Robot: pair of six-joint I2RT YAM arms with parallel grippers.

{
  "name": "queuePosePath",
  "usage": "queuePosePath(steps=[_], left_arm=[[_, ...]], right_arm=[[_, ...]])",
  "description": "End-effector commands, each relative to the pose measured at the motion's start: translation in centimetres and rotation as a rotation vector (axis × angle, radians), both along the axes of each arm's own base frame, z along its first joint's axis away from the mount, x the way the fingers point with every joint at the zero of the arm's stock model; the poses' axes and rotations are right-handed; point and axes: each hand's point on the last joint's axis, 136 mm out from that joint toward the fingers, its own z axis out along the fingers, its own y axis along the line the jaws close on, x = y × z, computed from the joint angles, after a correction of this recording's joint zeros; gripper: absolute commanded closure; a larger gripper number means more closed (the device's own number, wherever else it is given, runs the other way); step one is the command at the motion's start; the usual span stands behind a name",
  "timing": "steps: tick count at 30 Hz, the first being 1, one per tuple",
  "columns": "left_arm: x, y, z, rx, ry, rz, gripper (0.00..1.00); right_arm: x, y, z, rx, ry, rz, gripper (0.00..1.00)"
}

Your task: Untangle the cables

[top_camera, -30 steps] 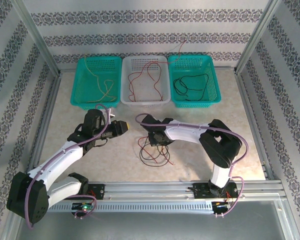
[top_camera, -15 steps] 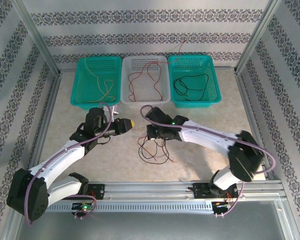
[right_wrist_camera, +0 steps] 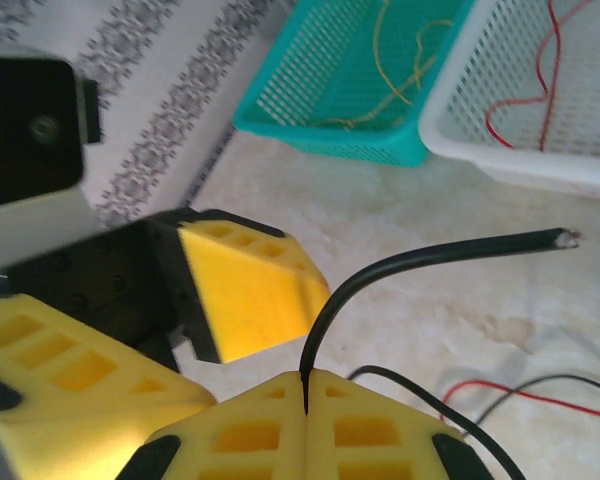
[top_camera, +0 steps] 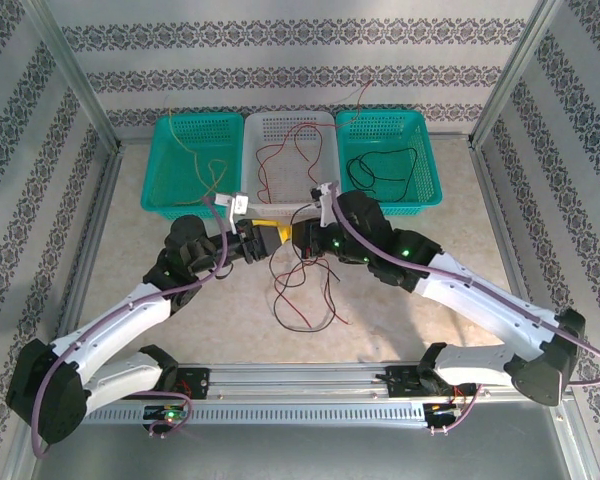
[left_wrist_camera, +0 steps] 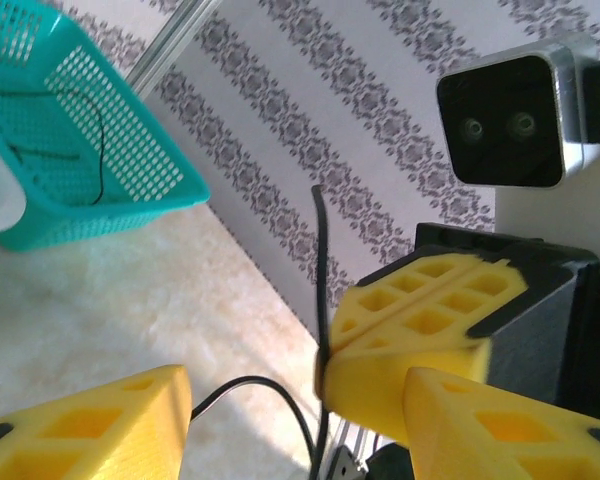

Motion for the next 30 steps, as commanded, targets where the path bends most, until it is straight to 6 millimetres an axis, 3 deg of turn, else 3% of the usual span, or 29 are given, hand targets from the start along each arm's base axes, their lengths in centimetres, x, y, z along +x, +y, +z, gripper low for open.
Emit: queuePosePath(steps=[1, 5, 14, 22, 28, 30], left_arm=[[-0.5, 0.2, 1.2, 0.007, -0.067, 0.022, 0.34], [-0.6, 1.5, 1.2, 0.017, -0.068, 0.094, 0.23], [-0.1, 1.0, -1.8, 0.05, 0.021, 0.084, 0.23], [0.7, -0.5, -1.8, 0.011, 0.052, 0.024, 0.5], [1.0, -0.1, -2.4, 0.067, 0.052, 0.06, 1.0], [1.3, 0.9, -3.4, 0.13, 0.061, 0.116, 1.0]], right_arm=[[-0.3, -0.1, 7.3, 0.163, -0.135, 0.015, 1.0], [0.0, -1.6, 9.4, 0.198, -0.183, -0.017, 1.0], [-0.5, -2.5, 13.4, 0.348, -0.223, 0.006, 1.0], [-0.5, -2.5, 14.5, 0.397, -0.22, 0.018, 1.0], [0.2, -3.9, 15.2, 0.397, -0.24, -0.024, 1.0], [0.7, -5.3, 15.7, 0.402, -0.254, -0.059, 1.0]])
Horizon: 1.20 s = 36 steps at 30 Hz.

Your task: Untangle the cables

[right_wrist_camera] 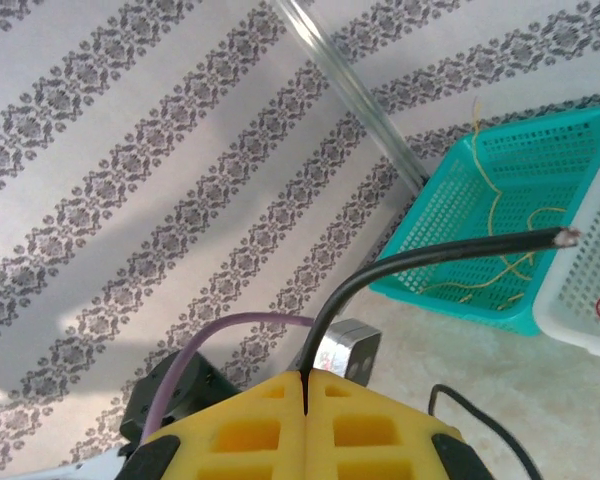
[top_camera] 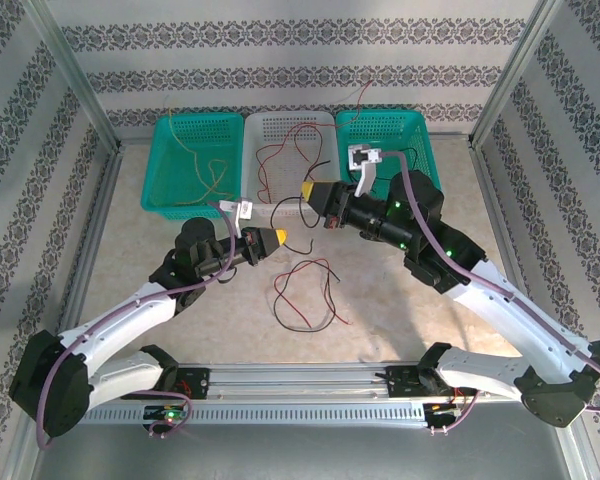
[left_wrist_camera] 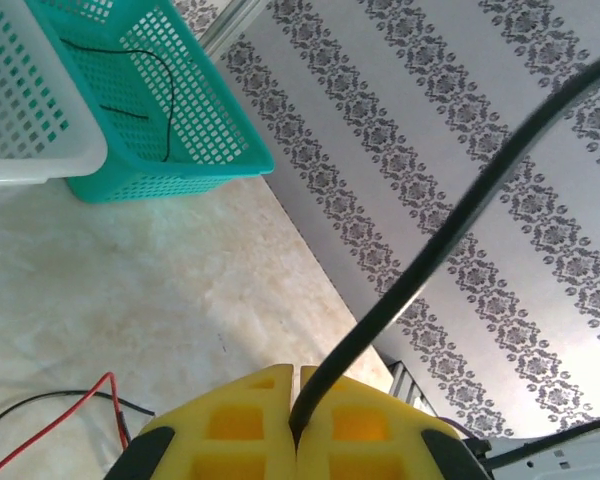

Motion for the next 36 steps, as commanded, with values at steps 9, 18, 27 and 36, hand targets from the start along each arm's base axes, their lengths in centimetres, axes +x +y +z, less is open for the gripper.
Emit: queuePosePath(steps=[9, 18, 27, 36], left_arm=[[-0.5, 3.2, -1.4, 0.16, -0.016, 0.122, 1.0], [0.9, 5.1, 0.3, 0.238, -0.046, 0.232, 1.0], [1.2, 4.7, 5.0, 0.321, -0.239, 0.189, 1.0], [0.1, 3.5, 7.9, 0.201, -0.34, 0.128, 1.0]], right_arm=[[1.5, -8.9, 3.8, 0.052, -0.052, -0.237, 1.0], [1.1, -14.2, 0.7, -0.088, -0.009, -0.462, 0.37], [0.5, -4.7, -1.2, -0.124, 0.063, -0.132, 0.34], [0.2, 5.1, -1.3, -0.069, 0.078, 0.065, 0.33]])
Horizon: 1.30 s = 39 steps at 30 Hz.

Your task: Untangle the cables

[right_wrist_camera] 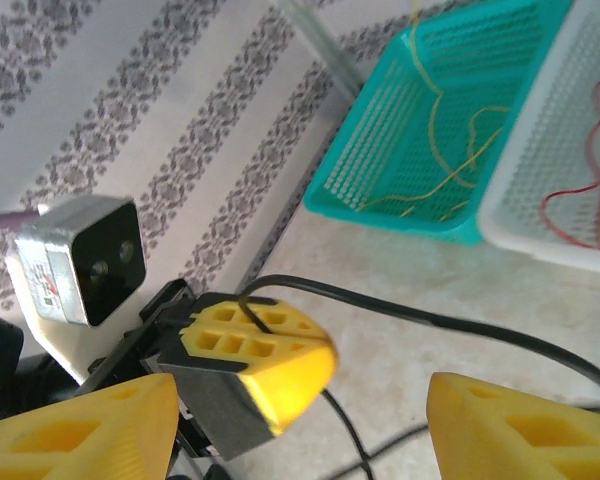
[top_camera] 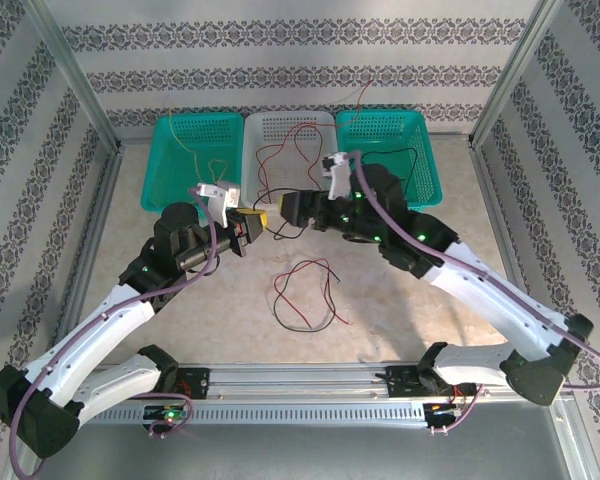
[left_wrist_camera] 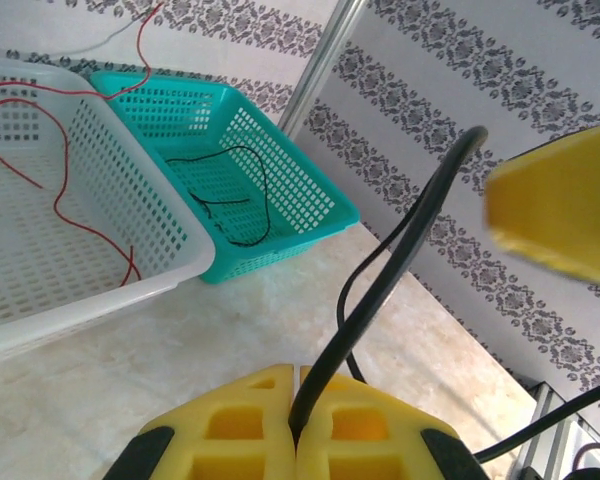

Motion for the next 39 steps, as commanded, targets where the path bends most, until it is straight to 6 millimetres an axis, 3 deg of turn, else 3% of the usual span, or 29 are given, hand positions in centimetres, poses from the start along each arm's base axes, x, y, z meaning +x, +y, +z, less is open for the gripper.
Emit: queuePosePath(steps=[1, 6, 13, 25, 27, 28, 29, 31, 36, 39], left_arm=[[-0.5, 0.1, 2.1, -0.048, -0.095, -0.02, 1.0], [-0.8, 0.1, 2.7, -0.092, -0.123, -0.028, 1.0], [-1.3, -0.4, 2.4, -0.113, -0.131, -0.071, 1.0], [-1.3, -0.8, 0.2, -0.092, -0.081, -0.09, 1.0], [-1.1, -0.9, -0.3, -0.086, -0.065, -0.087, 0.76], [-1.0, -0.8, -0.5, -0.083, -0.057, -0.078, 0.57], [-0.8, -0.6, -0.5, -0.084, -0.056, -0.058, 0.44], [-0.4, 0.1, -0.8, -0.08, -0.058, -0.008, 0.31], [0.1, 1.5, -1.5, -0.043, -0.046, 0.077, 0.19], [-0.1, 1.6, -2.3, -0.023, -0.024, 0.072, 0.21]], right_arm=[[-0.3, 1.5, 4.6, 0.138, -0.069, 0.024, 0.33], [1.1, 2.4, 3.7, 0.17, -0.018, -0.014, 0.38], [3.4, 2.4, 3.0, 0.196, 0.022, -0.08, 0.52], [5.8, 2.1, 2.9, 0.198, 0.042, -0.087, 1.0], [6.2, 1.6, 3.2, 0.191, 0.032, -0.092, 1.0], [6.5, 0.9, 3.5, 0.183, 0.021, -0.102, 1.0], [7.0, 0.0, 3.8, 0.172, 0.013, -0.122, 1.0], [8.5, -2.3, 4.5, 0.144, -0.002, -0.171, 1.0], [14.2, -9.0, 3.6, 0.027, 0.033, -0.318, 1.0], [17.8, -13.1, 1.5, -0.06, 0.054, -0.428, 1.0]])
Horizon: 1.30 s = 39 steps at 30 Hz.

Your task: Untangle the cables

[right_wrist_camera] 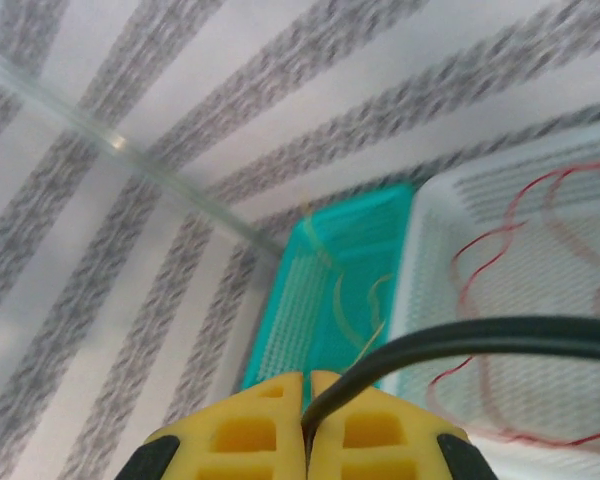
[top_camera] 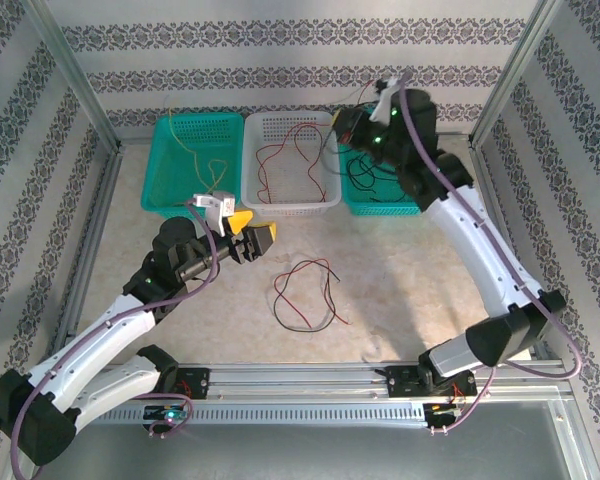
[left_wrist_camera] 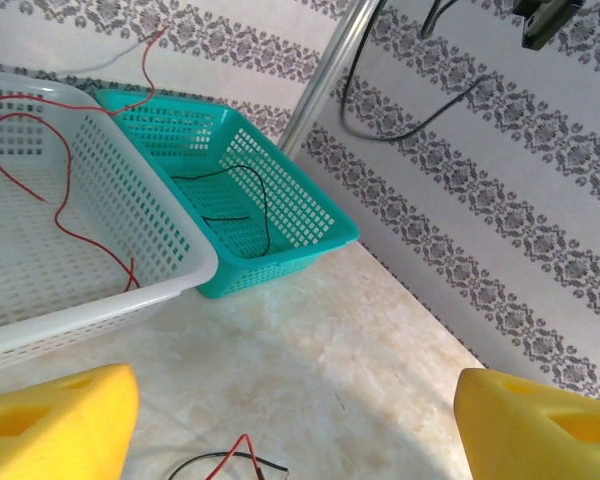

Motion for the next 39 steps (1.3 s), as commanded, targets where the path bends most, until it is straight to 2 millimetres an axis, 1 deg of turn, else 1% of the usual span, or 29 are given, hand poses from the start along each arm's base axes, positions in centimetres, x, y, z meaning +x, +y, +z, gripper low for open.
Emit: queuePosePath(steps=[1, 2, 5, 7, 8, 9, 11, 12, 15, 17, 19, 22, 25, 28, 30, 34, 36, 39], left_arm=[[0.1, 1.0, -1.0, 0.029, 0.023, 0.044, 0.23], [0.2, 1.3, -1.5, 0.033, 0.041, 0.063, 0.23], [0.5, 1.9, -2.8, 0.051, 0.092, 0.109, 0.23], [0.6, 2.1, -3.6, 0.061, 0.126, 0.122, 0.23], [0.6, 2.1, -3.9, 0.067, 0.14, 0.126, 0.23], [0.7, 2.2, -4.1, 0.071, 0.15, 0.128, 0.24], [0.7, 2.2, -4.4, 0.075, 0.169, 0.132, 0.23], [0.6, 2.2, -4.5, 0.073, 0.175, 0.131, 0.23], [0.5, 2.1, -4.4, 0.064, 0.185, 0.126, 0.22], [0.4, 2.2, -4.4, 0.06, 0.19, 0.129, 0.21], [0.3, 2.3, -4.5, 0.058, 0.196, 0.132, 0.2], [0.1, 2.2, -4.7, 0.049, 0.204, 0.125, 0.2], [0.0, 2.1, -4.7, 0.041, 0.21, 0.117, 0.2], [-0.2, 1.9, -4.8, 0.033, 0.218, 0.106, 0.2], [-0.3, 1.9, -5.0, 0.03, 0.224, 0.101, 0.2], [-0.5, 1.8, -5.6, 0.026, 0.243, 0.093, 0.2], [-0.6, 1.8, -5.7, 0.027, 0.253, 0.089, 0.21], [-0.7, 2.0, -6.3, 0.054, 0.277, 0.103, 0.24]], right_arm=[[3.1, -3.7, -4.8, -0.146, 0.115, -0.072, 1.0], [4.3, -5.1, -5.9, -0.163, 0.139, -0.104, 1.0], [7.6, -8.1, -9.0, -0.196, 0.202, -0.168, 1.0], [9.7, -9.6, -11.3, -0.21, 0.248, -0.193, 1.0], [10.7, -10.2, -12.6, -0.219, 0.274, -0.2, 0.98], [11.6, -10.6, -13.6, -0.226, 0.293, -0.201, 0.94], [13.3, -11.2, -15.6, -0.24, 0.344, -0.193, 0.79], [13.8, -11.3, -16.3, -0.244, 0.366, -0.186, 0.74], [14.8, -11.5, -17.5, -0.27, 0.399, -0.185, 0.65], [14.7, -11.5, -17.3, -0.273, 0.398, -0.192, 0.53], [14.3, -11.5, -16.9, -0.273, 0.393, -0.192, 0.51], [12.8, -11.0, -15.7, -0.29, 0.374, -0.185, 0.46], [10.2, -10.1, -14.8, -0.331, 0.374, -0.162, 0.45], [6.3, -8.8, -14.5, -0.365, 0.363, -0.133, 0.44], [2.6, -7.4, -15.0, -0.381, 0.353, -0.108, 0.43], [-5.1, -3.9, -18.9, -0.44, 0.371, -0.02, 0.41], [-8.8, -2.4, -21.9, -0.497, 0.399, 0.019, 0.41], [-13.0, -1.6, -26.1, -0.567, 0.462, 0.048, 0.42]])
